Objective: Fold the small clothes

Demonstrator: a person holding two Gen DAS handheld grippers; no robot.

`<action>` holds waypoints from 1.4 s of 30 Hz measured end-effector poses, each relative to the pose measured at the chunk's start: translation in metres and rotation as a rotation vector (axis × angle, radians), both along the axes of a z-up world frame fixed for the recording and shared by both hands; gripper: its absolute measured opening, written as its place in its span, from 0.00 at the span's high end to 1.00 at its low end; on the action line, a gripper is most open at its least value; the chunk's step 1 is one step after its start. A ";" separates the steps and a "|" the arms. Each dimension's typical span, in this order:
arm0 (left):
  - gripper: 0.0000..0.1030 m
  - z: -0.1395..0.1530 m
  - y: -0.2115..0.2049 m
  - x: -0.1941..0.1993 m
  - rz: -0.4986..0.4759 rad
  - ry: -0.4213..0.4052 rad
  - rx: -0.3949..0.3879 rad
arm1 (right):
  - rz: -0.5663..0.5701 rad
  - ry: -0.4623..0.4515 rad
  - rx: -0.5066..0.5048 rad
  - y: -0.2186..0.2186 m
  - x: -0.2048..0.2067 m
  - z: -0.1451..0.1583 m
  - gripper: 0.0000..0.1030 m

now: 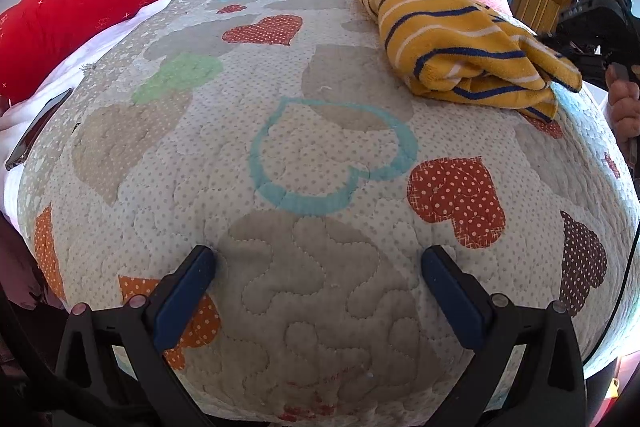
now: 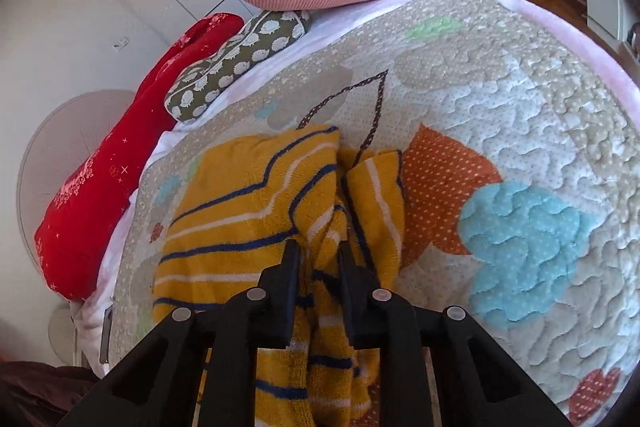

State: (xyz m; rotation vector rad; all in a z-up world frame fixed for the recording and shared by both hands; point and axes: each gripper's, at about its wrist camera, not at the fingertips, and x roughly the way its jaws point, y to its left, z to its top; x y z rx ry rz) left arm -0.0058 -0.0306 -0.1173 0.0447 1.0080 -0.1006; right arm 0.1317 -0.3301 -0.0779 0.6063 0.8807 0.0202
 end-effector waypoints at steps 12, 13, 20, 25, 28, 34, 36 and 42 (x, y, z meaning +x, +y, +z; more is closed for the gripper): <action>0.00 0.000 0.000 -0.002 -0.004 -0.018 -0.005 | -0.082 -0.057 -0.062 -0.004 -0.022 0.027 0.80; 0.00 0.000 -0.001 -0.003 -0.003 -0.021 -0.004 | -0.063 -0.081 -0.031 0.002 -0.022 0.036 0.78; 0.00 0.000 -0.001 -0.005 -0.012 -0.025 -0.008 | 0.310 -0.014 0.273 0.098 -0.005 0.011 0.78; 0.00 0.001 0.000 -0.005 -0.020 -0.017 -0.019 | 0.339 0.171 0.555 0.120 0.000 -0.060 0.78; 0.00 0.000 0.000 -0.005 -0.021 -0.024 -0.018 | 0.363 0.080 0.500 0.109 -0.014 -0.028 0.78; 0.00 0.000 0.000 -0.005 -0.023 -0.020 -0.016 | 0.168 0.027 0.274 0.054 -0.037 -0.013 0.59; 0.00 -0.001 -0.001 -0.006 -0.030 -0.016 -0.011 | 0.128 0.035 0.321 0.034 -0.051 -0.025 0.69; 0.00 -0.001 -0.001 -0.001 -0.011 0.009 -0.008 | 0.039 -0.036 -0.038 0.046 -0.125 0.008 0.33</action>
